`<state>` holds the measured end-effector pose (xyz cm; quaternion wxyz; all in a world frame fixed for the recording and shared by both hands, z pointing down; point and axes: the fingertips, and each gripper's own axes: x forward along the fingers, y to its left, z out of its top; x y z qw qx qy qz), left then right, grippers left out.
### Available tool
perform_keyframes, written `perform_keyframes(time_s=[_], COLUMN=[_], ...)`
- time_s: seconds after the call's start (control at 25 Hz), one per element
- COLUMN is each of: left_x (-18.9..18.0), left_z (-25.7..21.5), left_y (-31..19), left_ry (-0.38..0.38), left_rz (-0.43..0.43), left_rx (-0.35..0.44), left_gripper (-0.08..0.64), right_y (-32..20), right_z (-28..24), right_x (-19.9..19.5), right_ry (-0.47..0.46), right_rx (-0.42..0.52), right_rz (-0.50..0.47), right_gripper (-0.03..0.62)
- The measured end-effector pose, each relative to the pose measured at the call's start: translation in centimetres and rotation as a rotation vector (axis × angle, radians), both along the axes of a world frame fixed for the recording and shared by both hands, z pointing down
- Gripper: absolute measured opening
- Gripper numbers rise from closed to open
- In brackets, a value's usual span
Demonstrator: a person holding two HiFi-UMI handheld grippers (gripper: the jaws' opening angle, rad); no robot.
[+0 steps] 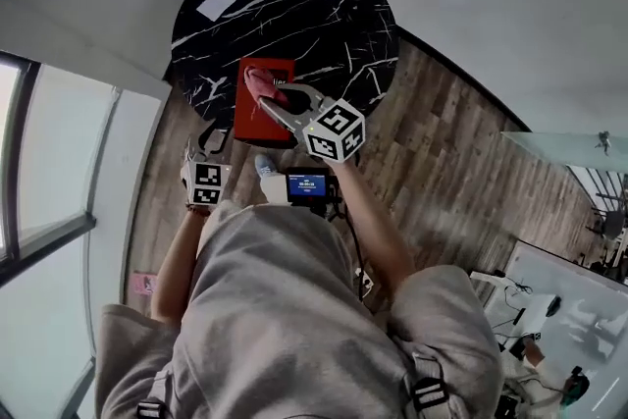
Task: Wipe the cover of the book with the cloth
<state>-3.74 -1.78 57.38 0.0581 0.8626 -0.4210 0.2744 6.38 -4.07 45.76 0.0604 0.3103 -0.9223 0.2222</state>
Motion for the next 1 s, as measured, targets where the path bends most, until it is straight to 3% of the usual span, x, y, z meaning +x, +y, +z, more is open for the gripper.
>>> perform_keyframes(time_s=[0.2,0.28,0.36,0.44,0.56,0.84,1.0], left_x=[3.4,2.6,1.6,0.4,-2.4,-6.9,-8.8], left_z=[-15.2,-20.6,-23.8,-25.0,-24.6,-22.2,-22.6], left_y=[1.5,4.2,7.5,10.7,14.9,24.8,29.2], left_ry=[0.227,0.305,0.327,0.324,0.327,0.354,0.362], left_rz=[0.079,0.102,0.143,0.170,0.148,0.187,0.219], left_rx=[0.304,0.359,0.404,0.440,0.435,0.422,0.473], left_gripper=[0.066,0.055,0.051,0.048,0.027,0.012,0.012], right_y=[6.3,10.1,14.2,18.1,23.2,33.6,38.4], right_z=[-10.5,-13.2,-14.5,-15.2,-15.4,-14.3,-13.7], right_x=[4.7,4.2,3.6,2.8,0.3,-7.2,-9.6], right_ry=[0.053,0.066,0.088,0.118,0.160,0.240,0.254], right_rx=[0.295,0.390,0.455,0.494,0.506,0.538,0.519], right_rz=[0.321,0.411,0.499,0.578,0.651,0.669,0.691], right_gripper=[0.085,0.086,0.087,0.087,0.087,0.084,0.081])
